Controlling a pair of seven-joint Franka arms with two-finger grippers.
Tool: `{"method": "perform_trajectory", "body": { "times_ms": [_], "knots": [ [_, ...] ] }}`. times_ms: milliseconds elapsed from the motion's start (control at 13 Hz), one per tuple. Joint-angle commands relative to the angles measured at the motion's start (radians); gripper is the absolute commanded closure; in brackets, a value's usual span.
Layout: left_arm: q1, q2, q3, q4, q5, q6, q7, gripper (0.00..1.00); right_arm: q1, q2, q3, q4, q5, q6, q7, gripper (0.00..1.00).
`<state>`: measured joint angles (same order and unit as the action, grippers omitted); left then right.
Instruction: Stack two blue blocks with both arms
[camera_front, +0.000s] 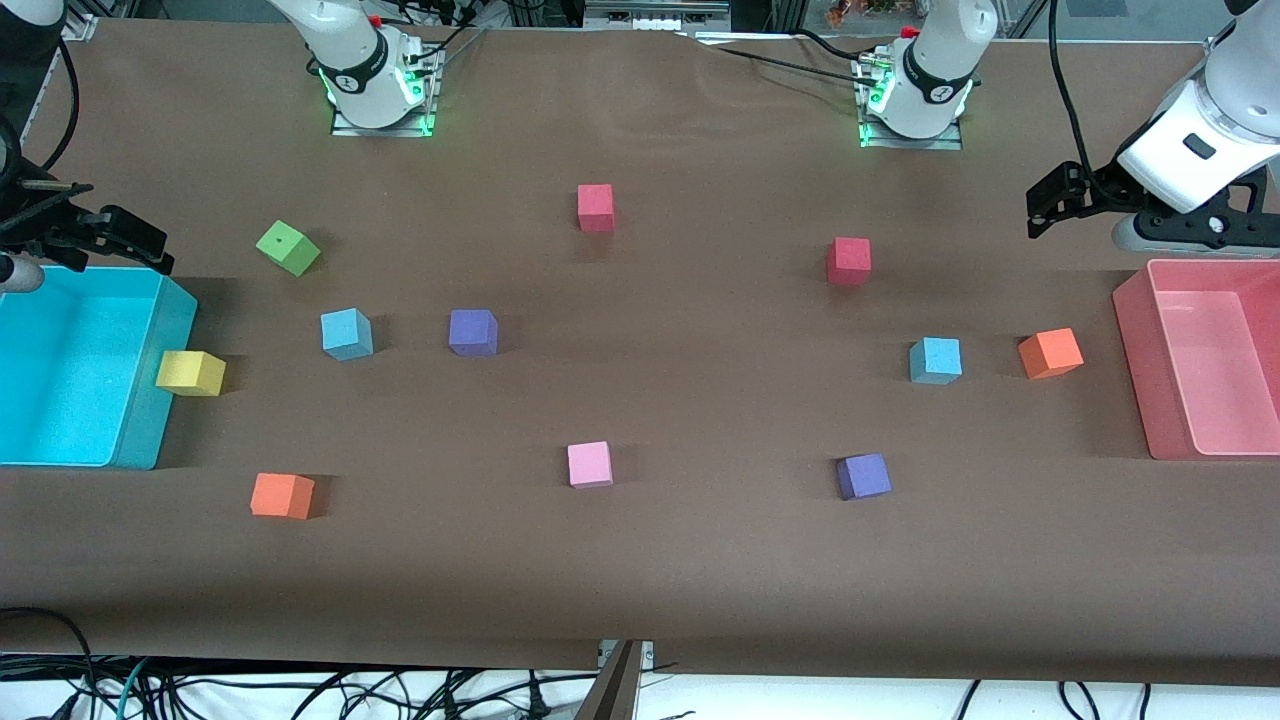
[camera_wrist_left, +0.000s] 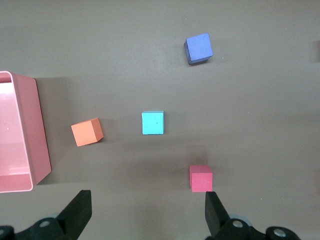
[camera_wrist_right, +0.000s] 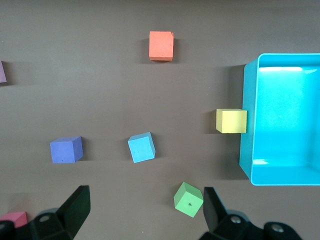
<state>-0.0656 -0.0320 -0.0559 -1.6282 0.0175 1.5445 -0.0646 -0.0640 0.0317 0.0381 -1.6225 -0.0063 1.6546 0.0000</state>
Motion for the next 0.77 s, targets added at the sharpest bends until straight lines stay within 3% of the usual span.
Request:
{"method": "perform_trajectory", "body": {
  "times_ms": [0,690],
  "knots": [
    [0.001,0.014,-0.002,0.034,0.006,-0.027,-0.004,0.00,-0.010,-0.003,0.009,0.000,-0.006,0.005,0.009,0.00],
    [0.001,0.014,-0.002,0.034,0.007,-0.027,-0.004,0.00,-0.010,-0.004,0.009,-0.002,-0.007,-0.004,0.003,0.00]
  ]
}}
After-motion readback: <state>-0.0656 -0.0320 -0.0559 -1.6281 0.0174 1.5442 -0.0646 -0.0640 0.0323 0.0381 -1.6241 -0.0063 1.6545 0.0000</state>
